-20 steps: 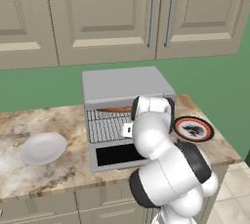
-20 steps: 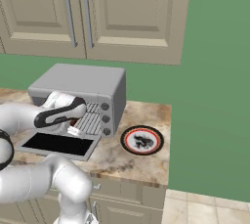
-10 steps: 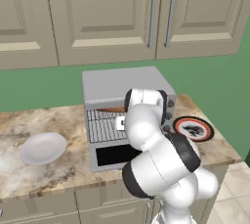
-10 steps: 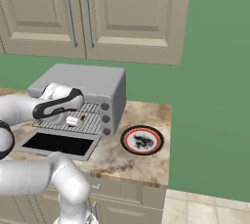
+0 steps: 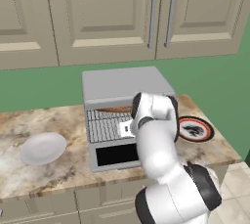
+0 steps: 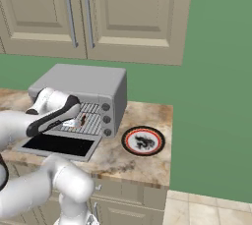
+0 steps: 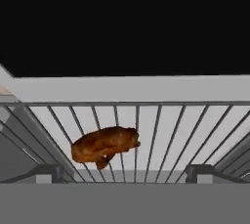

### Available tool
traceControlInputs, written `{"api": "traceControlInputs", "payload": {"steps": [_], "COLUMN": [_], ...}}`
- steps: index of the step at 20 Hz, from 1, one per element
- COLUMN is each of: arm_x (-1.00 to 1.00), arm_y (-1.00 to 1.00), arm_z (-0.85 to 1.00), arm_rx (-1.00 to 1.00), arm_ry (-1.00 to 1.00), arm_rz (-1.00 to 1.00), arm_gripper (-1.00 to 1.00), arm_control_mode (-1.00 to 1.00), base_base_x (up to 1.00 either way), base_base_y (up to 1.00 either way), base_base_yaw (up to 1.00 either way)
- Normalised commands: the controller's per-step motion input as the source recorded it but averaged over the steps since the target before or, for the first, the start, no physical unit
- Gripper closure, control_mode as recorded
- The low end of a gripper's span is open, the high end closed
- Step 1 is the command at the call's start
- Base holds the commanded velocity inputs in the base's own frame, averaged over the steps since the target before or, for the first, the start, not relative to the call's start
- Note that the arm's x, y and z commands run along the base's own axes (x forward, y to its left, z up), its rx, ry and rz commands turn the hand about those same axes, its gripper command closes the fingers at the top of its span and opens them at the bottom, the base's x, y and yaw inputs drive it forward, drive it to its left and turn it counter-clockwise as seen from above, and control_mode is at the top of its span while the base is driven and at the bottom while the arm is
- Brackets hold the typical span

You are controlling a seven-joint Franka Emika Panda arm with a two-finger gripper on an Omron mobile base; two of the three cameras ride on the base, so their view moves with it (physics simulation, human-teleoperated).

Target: Open the toaster oven door. Place the baguette on the top rack in the toaster oven and place the chicken drumstick on the bottom rack.

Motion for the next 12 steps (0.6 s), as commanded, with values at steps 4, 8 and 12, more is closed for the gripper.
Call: {"api": "traceControlInputs", "payload": {"steps": [4,8,12], "arm_x": [-0.16,0.33,0.42], "arm_y": [0.2,0.23,0.18], "arm_z": [0.0,0.0,0.07], "arm_rx": [0.0,0.0,0.0], "arm_ry": [0.39,0.48,0.41], "arm_rz": [0.01,0.0,0.0], "arm_gripper": [-1.0,-1.0,-1.0], "arm_control_mode": [-1.0,-1.0,-1.0], "base_base_x": [0.0,0.0,0.0], "base_base_y": [0.0,0.0,0.0], "base_base_yaw": [0.0,0.0,0.0]}}
